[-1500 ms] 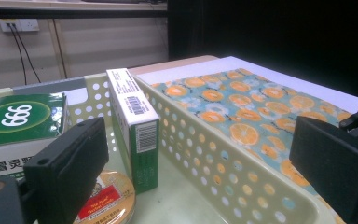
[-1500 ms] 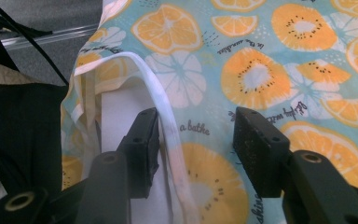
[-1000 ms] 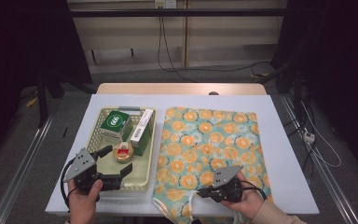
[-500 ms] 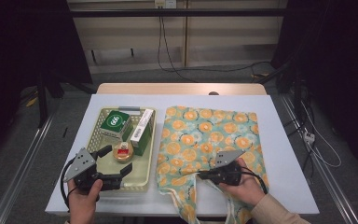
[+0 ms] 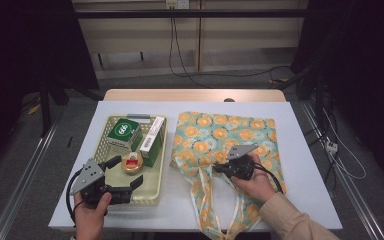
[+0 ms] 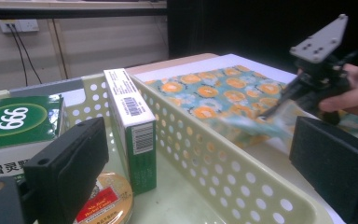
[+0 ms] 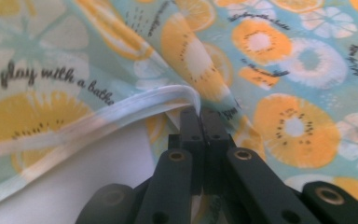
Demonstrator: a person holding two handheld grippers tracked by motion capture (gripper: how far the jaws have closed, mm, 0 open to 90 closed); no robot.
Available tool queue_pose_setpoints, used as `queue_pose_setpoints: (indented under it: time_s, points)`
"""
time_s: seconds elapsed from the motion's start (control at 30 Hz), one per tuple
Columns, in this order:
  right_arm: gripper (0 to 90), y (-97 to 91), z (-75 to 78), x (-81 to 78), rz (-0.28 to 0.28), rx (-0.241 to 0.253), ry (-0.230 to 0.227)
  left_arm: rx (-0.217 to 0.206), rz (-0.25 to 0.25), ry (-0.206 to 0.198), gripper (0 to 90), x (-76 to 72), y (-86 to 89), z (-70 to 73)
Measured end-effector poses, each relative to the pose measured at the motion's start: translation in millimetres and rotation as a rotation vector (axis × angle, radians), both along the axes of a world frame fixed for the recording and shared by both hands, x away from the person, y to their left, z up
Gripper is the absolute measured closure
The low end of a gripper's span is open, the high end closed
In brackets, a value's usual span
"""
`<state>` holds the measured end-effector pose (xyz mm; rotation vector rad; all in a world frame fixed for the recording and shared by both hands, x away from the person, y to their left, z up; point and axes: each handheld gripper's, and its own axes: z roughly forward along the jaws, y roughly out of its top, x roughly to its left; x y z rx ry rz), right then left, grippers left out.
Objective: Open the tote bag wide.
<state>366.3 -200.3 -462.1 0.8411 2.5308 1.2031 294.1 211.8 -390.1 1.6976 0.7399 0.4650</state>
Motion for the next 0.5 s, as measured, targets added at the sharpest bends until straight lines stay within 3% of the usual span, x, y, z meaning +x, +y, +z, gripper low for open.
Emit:
queue_pose_setpoints:
  time_s: [0.17,0.23,0.4,0.5]
  points:
    - [90.0,-4.5,-1.1,22.8,-0.073,-0.012,-0.019,-0.007,0.003,0.004,4.3,0.4,1.6,-0.4]
    - [90.0,-7.1,-1.1,30.1,-0.087,0.014,0.011,-0.011,0.005,0.003,4.3,0.3,2.6,-0.5]
    - [87.2,-2.0,-1.0,19.7,-0.024,0.042,0.042,-0.01,0.006,0.008,4.3,-0.1,4.8,-1.4]
    - [68.0,1.8,1.4,7.8,0.029,0.048,0.052,-0.012,0.006,0.008,4.3,-0.8,4.4,-1.3]
